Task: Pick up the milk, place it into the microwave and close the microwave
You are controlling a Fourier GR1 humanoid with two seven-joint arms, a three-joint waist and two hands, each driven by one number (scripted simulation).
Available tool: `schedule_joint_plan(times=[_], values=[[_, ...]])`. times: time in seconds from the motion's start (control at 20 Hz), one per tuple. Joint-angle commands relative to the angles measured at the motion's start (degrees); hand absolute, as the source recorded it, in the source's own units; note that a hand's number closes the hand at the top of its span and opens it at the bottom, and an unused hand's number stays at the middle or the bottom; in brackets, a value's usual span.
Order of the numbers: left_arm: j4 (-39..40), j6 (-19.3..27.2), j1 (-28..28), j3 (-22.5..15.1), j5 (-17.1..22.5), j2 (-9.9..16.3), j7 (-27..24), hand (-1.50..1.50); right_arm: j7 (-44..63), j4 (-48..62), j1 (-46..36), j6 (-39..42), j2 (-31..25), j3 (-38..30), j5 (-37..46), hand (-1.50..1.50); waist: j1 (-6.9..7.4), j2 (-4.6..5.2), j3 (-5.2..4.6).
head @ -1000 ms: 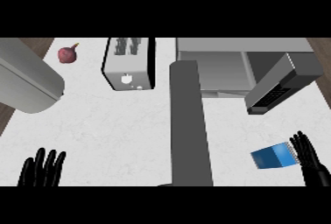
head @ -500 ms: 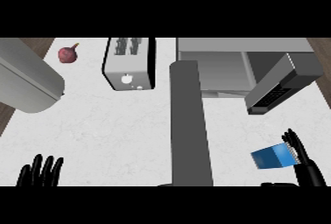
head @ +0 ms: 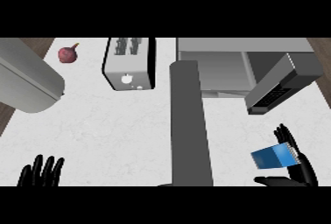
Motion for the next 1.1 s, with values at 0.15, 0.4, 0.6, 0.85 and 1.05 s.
schedule_joint_plan(times=[0.15,0.4,0.6,0.85,1.05], values=[[7.4,-1.6,-4.7,3.2,1.2,0.9,-2.1,-1.5,-5.0,2.8,-3.8,-1.5,1.5,-0.5,-1.6,-1.5,-0.29,0.04,-0.04],[0.2,-0.5,0.3,0.4,0.5,0.0,-0.1,-1.5,-9.0,7.0,-5.8,-9.3,0.4,0.3,2.1,1.5,0.1,0.08,0.01],[-0.2,-0.5,1.6,-2.0,-1.5,-1.1,-1.7,-1.5,-9.8,11.0,-9.9,-13.9,1.5,-1.7,1.3,1.5,0.37,0.14,0.04],[1.4,-1.8,0.7,-1.0,0.0,-0.2,-1.5,-1.5,-11.0,12.5,-13.7,-13.4,3.0,-3.8,-1.5,1.5,0.47,0.21,0.06],[-2.5,-1.2,1.7,-1.0,1.1,0.1,0.7,-1.5,-9.0,14.9,-18.3,-24.7,9.7,-6.1,-2.1,1.5,1.11,0.37,0.12]])
